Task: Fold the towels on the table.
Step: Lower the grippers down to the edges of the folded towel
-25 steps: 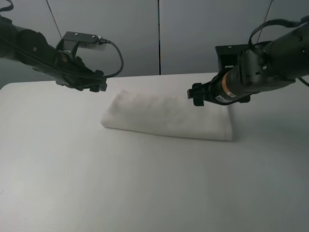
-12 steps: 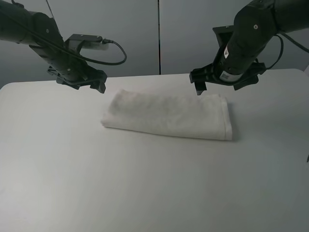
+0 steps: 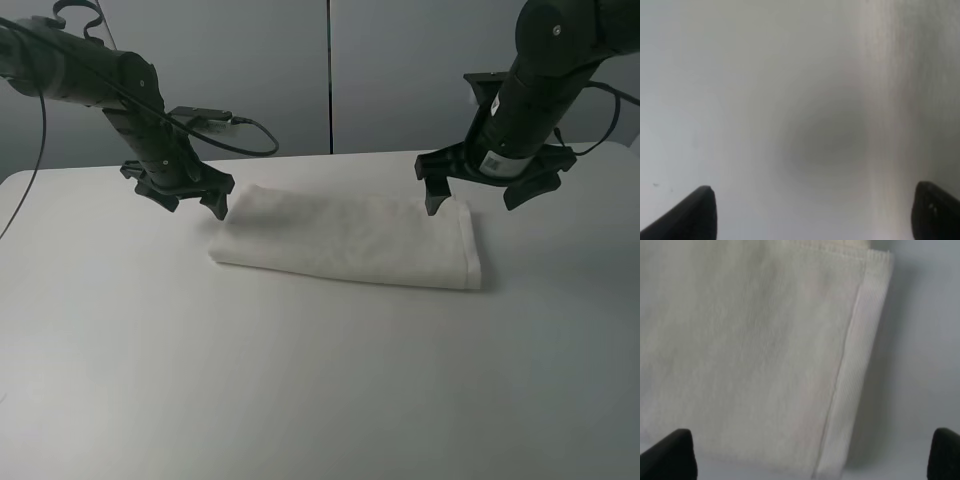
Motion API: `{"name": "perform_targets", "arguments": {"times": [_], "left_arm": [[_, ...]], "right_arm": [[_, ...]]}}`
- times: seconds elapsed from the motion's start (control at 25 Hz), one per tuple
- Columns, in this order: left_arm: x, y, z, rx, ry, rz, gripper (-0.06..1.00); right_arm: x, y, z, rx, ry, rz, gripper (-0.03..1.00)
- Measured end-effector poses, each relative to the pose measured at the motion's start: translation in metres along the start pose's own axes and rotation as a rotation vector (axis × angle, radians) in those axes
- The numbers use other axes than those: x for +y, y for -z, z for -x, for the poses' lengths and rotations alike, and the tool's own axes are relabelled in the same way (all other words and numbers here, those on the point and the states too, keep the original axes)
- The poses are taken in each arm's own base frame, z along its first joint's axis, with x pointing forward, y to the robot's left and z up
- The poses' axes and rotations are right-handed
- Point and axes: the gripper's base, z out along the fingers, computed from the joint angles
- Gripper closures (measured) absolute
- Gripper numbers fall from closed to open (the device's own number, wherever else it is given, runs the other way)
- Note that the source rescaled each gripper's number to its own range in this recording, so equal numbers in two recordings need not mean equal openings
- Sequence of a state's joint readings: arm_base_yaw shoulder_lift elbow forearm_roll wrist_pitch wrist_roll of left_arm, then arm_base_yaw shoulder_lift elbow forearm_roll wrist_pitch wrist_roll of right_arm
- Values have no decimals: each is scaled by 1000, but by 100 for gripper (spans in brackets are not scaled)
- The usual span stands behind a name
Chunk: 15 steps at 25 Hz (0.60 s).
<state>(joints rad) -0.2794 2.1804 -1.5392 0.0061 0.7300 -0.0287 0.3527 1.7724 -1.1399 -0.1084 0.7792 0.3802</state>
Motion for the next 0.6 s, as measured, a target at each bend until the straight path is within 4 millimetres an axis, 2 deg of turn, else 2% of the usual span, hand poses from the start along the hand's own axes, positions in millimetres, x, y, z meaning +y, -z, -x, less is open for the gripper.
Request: {"name": "perform_targets", "arguments": {"times": [0.4,0.6], "left_arm": [[-2,-7,7,-8,-10,-22,-6],[-2,-21,2,30,-13,-23,-6]], "right_arm": [[1,0,-1,15,-7,8,-3],[1,0,-1,15,-5,8,-3]]}}
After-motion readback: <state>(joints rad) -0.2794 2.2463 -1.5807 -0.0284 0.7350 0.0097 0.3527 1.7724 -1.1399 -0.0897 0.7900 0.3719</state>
